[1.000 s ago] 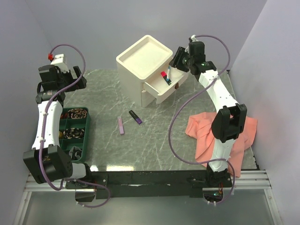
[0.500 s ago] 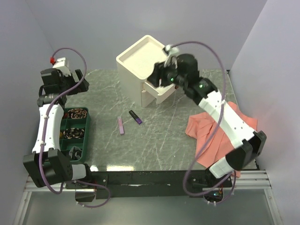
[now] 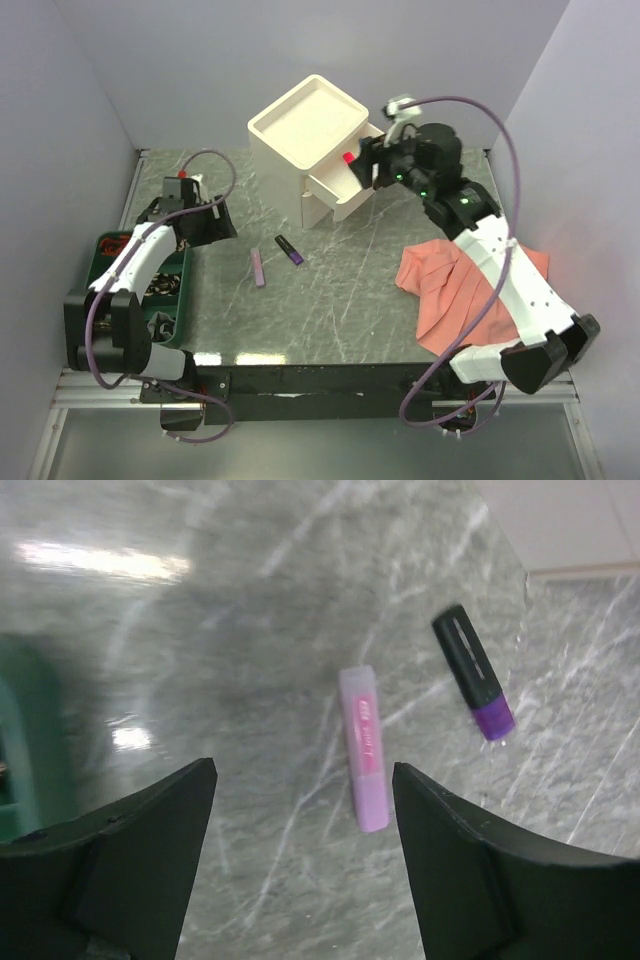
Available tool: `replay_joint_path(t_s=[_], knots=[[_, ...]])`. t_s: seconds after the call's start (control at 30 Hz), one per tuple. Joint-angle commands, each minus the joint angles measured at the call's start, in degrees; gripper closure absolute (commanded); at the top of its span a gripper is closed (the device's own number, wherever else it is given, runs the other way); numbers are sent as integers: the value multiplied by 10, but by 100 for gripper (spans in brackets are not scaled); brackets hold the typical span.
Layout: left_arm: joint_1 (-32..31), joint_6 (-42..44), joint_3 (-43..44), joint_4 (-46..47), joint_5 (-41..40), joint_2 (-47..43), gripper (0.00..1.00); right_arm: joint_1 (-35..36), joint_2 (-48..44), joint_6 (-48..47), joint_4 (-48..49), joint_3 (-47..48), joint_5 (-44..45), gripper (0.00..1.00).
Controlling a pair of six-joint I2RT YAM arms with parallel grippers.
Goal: Sort the stationery into containers
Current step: Pick up the pen from the center of the board.
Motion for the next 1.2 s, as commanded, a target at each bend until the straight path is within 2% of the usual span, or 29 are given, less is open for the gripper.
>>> replay_joint_path(t_s=[0.0, 0.27, 0.47, 0.6, 0.8, 0.9, 0.93, 1.0, 1.03, 1.17], knots=[[-42, -22, 6, 16, -5, 32, 24, -70, -60, -10, 17, -19, 2, 31], [-96, -39, -2, 20, -27, 90, 30, -147, -133, 2, 17, -71, -9, 31], [-144, -41, 10, 35, -44, 133, 33, -219, -161, 44, 18, -103, -41, 31], [-152, -56, 20, 21, -70, 170, 35, -243, -174, 51, 8, -114, -50, 31], [-171, -68, 14, 7, -103, 180, 44, -267, -190, 62, 3, -133, -62, 31], [-186, -65, 6, 13, -95, 184, 56, -277, -190, 77, 4, -144, -75, 31], [-194, -62, 4, 16, -88, 185, 68, -282, -188, 82, 4, -146, -79, 31], [-201, -57, 8, 18, -80, 189, 84, -282, -185, 83, 3, -151, -91, 31], [-206, -55, 10, 17, -81, 187, 99, -281, -185, 80, 2, -155, -93, 31], [-208, -44, 14, 4, -94, 151, 99, -282, -193, 72, 12, -198, -122, 31]])
